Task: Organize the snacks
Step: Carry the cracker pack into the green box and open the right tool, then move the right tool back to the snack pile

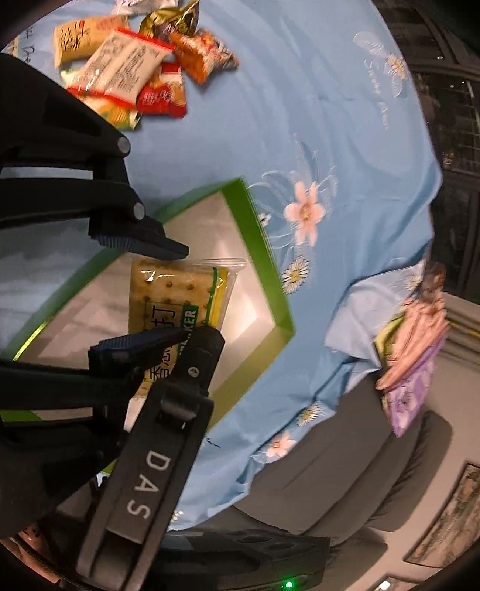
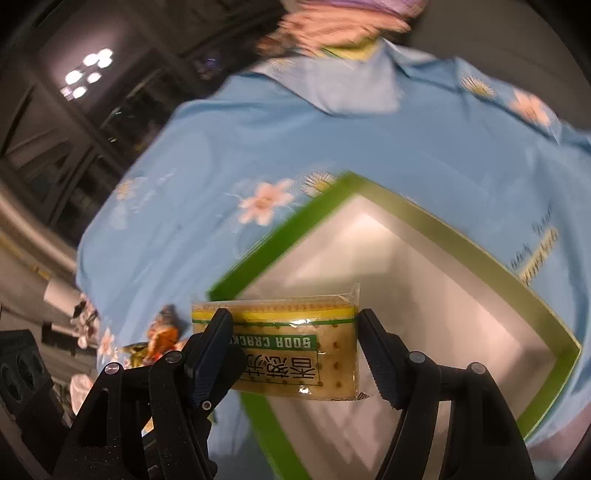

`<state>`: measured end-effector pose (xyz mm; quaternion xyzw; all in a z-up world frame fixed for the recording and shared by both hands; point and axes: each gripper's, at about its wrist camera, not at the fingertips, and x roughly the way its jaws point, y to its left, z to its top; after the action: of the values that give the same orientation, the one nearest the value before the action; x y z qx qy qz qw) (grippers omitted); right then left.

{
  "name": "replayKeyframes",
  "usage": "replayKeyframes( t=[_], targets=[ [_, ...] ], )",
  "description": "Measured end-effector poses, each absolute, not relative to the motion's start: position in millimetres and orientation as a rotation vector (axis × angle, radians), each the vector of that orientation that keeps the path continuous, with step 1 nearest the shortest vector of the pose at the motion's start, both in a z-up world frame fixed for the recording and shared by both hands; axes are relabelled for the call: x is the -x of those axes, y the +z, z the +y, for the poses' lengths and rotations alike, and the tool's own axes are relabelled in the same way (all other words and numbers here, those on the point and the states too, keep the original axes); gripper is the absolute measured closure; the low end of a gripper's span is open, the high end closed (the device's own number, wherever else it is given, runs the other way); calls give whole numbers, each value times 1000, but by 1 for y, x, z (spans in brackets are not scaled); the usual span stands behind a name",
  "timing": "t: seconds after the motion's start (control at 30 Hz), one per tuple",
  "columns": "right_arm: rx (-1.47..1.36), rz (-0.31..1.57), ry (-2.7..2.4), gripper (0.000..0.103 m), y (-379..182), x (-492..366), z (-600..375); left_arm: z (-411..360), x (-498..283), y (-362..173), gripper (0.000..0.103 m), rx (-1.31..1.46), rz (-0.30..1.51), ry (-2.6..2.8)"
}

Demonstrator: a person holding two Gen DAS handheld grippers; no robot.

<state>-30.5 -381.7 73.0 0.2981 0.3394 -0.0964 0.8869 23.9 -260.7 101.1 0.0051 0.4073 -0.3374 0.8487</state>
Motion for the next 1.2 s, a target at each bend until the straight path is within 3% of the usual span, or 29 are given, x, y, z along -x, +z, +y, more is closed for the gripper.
replayKeyframes(
  t=[0.27, 0.47, 0.53, 0.67, 0.87, 1.07, 1.2],
  targets=[
    [-668, 755, -284, 31, 57, 35, -401, -277, -23, 82, 71, -26, 926, -746],
    [-686, 719, -292, 31, 60, 36, -401, -276, -18, 84, 67, -11, 914, -763],
    [-648, 704, -332, 31, 64, 36, -399, -266, -18, 89, 62, -7, 903, -731],
    [-598, 657, -306, 31, 76, 36, -388, -237, -19, 101, 41, 9, 854, -658],
    [-511, 608, -183, 29, 93, 26, -351, -177, -19, 115, 26, 38, 804, -517],
    [-424, 580, -11, 23, 105, 11, -294, -80, -18, 112, 15, 125, 777, -318],
    [-379, 651, 137, 24, 99, -11, -249, -16, -26, 85, 14, 229, 834, -185]
  ],
)
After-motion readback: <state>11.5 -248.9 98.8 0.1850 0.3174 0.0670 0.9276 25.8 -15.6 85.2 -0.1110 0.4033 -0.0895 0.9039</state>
